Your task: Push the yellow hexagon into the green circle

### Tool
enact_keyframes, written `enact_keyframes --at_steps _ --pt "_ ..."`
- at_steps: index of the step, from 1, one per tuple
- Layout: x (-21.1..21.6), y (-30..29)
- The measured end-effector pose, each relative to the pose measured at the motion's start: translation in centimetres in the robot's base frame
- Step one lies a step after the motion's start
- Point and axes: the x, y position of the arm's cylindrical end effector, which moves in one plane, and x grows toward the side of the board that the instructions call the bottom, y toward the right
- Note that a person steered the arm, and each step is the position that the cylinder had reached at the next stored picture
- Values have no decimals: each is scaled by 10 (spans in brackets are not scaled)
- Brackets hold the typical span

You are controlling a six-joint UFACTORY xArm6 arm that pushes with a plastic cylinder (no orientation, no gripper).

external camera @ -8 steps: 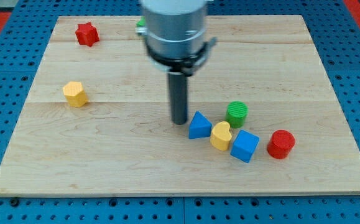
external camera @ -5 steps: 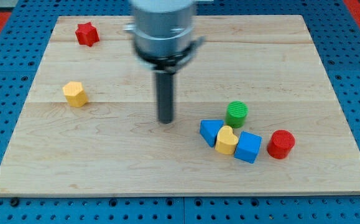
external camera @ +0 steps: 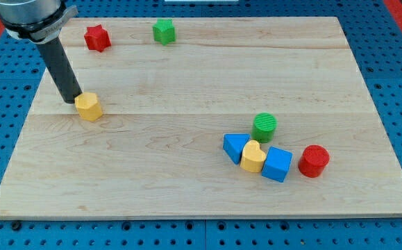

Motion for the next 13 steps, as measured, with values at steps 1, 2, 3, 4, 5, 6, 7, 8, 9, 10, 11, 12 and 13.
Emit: enact_keyframes --at_steps 1,2,3,4,5,6,7,8,9,10,11,12,13 --pt "14 2" --pt "21 34" --pt "18 107" --pt "19 111" --pt "40 89" --pt "45 136" --pt "45 201" --pt "45 251" --pt "45 262" --pt "46 280" --pt "44 284" --pt "35 190" --pt "35 97"
